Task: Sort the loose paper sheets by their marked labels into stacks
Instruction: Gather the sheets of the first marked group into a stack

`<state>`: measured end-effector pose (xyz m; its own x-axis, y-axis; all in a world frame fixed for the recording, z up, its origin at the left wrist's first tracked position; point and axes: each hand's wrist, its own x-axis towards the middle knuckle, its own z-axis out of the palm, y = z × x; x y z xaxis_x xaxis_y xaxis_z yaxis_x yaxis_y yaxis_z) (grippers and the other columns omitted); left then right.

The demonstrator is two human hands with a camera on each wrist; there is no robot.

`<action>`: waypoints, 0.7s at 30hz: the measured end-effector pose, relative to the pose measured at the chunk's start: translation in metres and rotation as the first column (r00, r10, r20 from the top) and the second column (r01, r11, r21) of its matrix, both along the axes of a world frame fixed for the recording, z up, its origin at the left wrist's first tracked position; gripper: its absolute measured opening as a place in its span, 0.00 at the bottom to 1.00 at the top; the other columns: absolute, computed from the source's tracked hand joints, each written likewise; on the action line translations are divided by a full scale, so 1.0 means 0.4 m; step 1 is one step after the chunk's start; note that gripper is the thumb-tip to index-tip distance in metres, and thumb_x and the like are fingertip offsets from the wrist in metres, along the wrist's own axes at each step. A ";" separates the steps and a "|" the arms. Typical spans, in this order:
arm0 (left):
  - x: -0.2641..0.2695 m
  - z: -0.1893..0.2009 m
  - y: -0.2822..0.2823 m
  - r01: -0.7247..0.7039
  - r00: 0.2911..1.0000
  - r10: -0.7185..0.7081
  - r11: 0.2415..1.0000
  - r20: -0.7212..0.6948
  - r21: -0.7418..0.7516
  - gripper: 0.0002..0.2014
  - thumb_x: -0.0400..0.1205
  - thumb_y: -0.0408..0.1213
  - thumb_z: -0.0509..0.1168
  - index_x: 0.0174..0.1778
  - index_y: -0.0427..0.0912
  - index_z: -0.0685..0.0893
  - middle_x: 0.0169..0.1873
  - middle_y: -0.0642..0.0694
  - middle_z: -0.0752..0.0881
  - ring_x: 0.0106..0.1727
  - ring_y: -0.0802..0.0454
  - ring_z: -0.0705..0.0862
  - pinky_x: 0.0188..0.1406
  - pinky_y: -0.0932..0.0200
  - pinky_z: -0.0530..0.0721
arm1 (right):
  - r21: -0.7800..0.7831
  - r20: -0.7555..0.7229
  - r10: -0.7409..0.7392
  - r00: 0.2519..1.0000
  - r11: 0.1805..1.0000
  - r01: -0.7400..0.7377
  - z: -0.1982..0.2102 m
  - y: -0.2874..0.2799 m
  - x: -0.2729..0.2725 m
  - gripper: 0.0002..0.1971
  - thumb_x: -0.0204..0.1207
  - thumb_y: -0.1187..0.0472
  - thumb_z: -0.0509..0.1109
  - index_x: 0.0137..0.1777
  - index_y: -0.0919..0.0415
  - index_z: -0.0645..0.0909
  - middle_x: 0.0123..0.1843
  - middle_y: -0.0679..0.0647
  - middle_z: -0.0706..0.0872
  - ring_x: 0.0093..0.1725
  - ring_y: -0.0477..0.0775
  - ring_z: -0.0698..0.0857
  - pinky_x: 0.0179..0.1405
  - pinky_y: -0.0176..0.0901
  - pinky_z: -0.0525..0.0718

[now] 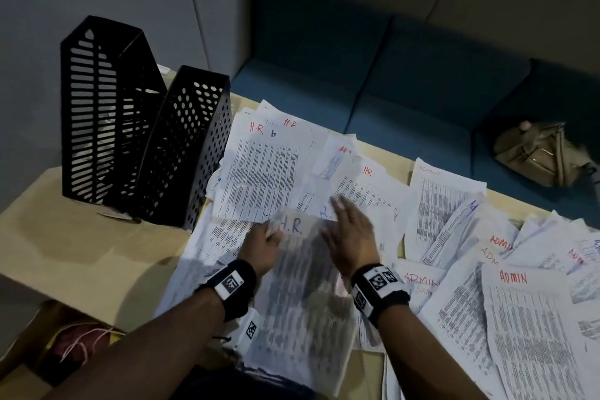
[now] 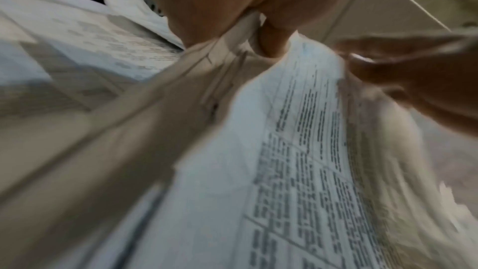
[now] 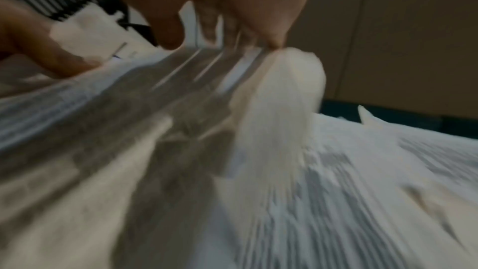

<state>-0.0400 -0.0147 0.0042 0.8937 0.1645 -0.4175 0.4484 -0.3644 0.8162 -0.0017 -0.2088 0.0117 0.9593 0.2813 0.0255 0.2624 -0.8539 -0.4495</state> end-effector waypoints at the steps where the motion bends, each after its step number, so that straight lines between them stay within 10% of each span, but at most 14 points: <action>1: 0.006 0.008 0.009 -0.051 0.999 0.051 0.999 0.001 -0.017 0.08 0.86 0.36 0.59 0.45 0.40 0.81 0.37 0.43 0.83 0.39 0.44 0.82 0.35 0.58 0.77 | 0.084 0.017 -0.168 0.986 0.982 0.167 -0.002 -0.022 -0.004 0.36 0.78 0.47 0.67 0.82 0.56 0.59 0.81 0.58 0.66 0.78 0.60 0.68 0.78 0.53 0.66; 3: 0.017 0.033 0.026 -0.125 0.992 0.123 0.989 -0.028 -0.076 0.11 0.87 0.40 0.55 0.43 0.44 0.80 0.37 0.44 0.81 0.36 0.47 0.78 0.37 0.58 0.76 | 0.324 -0.188 -0.406 0.894 0.834 0.447 0.006 -0.051 -0.021 0.44 0.73 0.41 0.71 0.82 0.56 0.54 0.82 0.57 0.63 0.79 0.57 0.65 0.78 0.51 0.64; 6: 0.025 0.080 0.027 -0.228 0.972 0.214 0.957 -0.095 -0.180 0.13 0.89 0.44 0.52 0.59 0.41 0.77 0.50 0.47 0.80 0.55 0.44 0.80 0.53 0.50 0.78 | 0.473 -0.560 -0.257 0.787 0.681 0.559 -0.004 -0.063 -0.053 0.45 0.73 0.43 0.72 0.83 0.53 0.49 0.78 0.55 0.68 0.76 0.56 0.70 0.74 0.49 0.68; 9: 0.034 0.092 0.014 -0.192 0.979 0.173 0.959 -0.108 -0.208 0.26 0.87 0.53 0.50 0.78 0.42 0.65 0.76 0.39 0.72 0.76 0.39 0.70 0.72 0.42 0.71 | 0.396 -0.552 -0.226 0.803 0.776 0.491 -0.043 -0.057 -0.085 0.31 0.75 0.46 0.71 0.73 0.48 0.62 0.60 0.48 0.84 0.58 0.53 0.85 0.61 0.57 0.83; 16: 0.016 0.071 -0.016 0.070 0.984 -0.087 0.991 -0.154 -0.117 0.39 0.76 0.44 0.73 0.81 0.48 0.60 0.80 0.39 0.67 0.78 0.39 0.68 0.75 0.38 0.66 | 0.260 -0.517 -0.306 0.800 0.834 0.487 -0.024 -0.057 -0.077 0.27 0.69 0.31 0.59 0.41 0.57 0.78 0.33 0.47 0.83 0.31 0.45 0.82 0.28 0.38 0.76; 21: 0.013 0.058 0.009 -0.105 0.980 0.071 0.978 -0.187 -0.182 0.35 0.78 0.40 0.71 0.79 0.43 0.65 0.77 0.40 0.69 0.77 0.38 0.71 0.74 0.36 0.68 | 0.277 -0.505 -0.256 0.825 0.856 0.435 -0.048 -0.089 -0.095 0.27 0.71 0.32 0.63 0.52 0.56 0.82 0.44 0.48 0.89 0.45 0.46 0.87 0.41 0.40 0.83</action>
<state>-0.0350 -0.0112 0.0275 0.7872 0.1415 -0.6002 0.6166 -0.1633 0.7702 -0.0398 -0.2442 -0.0075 0.9227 -0.0160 -0.3851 -0.3178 -0.5968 -0.7367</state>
